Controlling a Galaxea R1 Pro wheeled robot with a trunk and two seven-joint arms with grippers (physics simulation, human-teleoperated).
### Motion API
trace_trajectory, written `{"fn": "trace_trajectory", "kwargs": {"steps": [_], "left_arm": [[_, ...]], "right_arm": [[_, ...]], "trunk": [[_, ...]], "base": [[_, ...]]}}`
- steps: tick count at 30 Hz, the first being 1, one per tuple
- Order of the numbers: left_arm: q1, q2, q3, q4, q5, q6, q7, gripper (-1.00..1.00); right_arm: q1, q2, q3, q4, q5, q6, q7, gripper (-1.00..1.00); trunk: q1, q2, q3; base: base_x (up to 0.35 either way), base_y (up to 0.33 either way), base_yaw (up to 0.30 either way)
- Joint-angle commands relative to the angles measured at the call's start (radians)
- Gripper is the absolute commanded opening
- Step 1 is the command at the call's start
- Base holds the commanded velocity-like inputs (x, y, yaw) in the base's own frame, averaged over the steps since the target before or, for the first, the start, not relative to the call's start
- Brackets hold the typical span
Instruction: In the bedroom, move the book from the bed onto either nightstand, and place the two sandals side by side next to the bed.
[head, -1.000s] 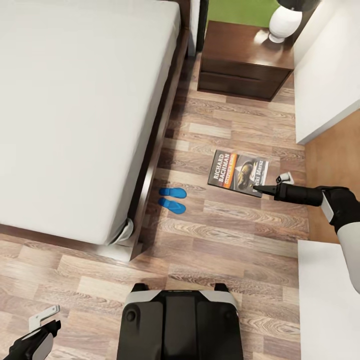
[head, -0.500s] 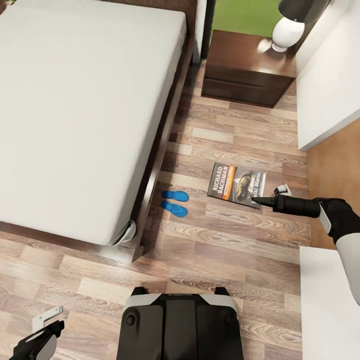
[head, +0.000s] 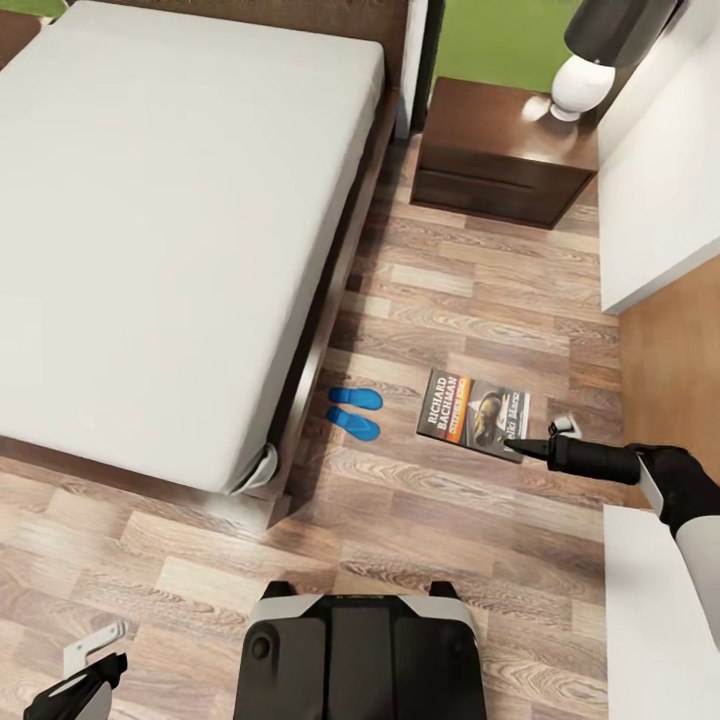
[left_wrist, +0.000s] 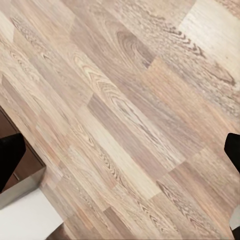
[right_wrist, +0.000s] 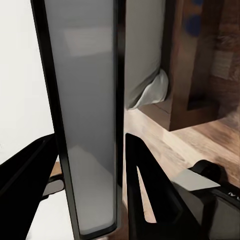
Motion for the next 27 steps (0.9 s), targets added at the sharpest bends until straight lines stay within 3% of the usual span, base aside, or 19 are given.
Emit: {"fn": "trace_trajectory", "kwargs": {"steps": [1,6,17,27], "left_arm": [[0.000,0.000,-0.003,-0.001,0.010,0.000,0.003,1.00],[0.002,-0.001,-0.003,0.000,0.010,0.000,0.003,1.00],[0.016,-0.003,-0.003,0.001,0.010,0.000,0.003,1.00],[0.035,-0.010,-0.006,0.000,0.010,0.000,0.003,1.00]], "right_arm": [[0.008,0.000,-0.006,0.000,0.002,0.010,0.004,-1.00],[0.054,-0.002,-0.015,0.000,0.002,0.009,0.004,-1.00],[0.173,-0.003,-0.106,0.000,0.003,0.007,0.004,-1.00],[0.264,0.004,-0.130,0.008,0.003,-0.093,-0.035,-1.00]], "trunk": [[0.001,-0.001,0.001],[0.001,-0.001,0.009],[0.001,-0.001,0.027],[0.001,-0.001,0.043]], "base": [[0.000,0.000,0.073],[0.000,0.000,0.073],[0.000,0.000,0.041],[0.000,0.000,0.004]]}}
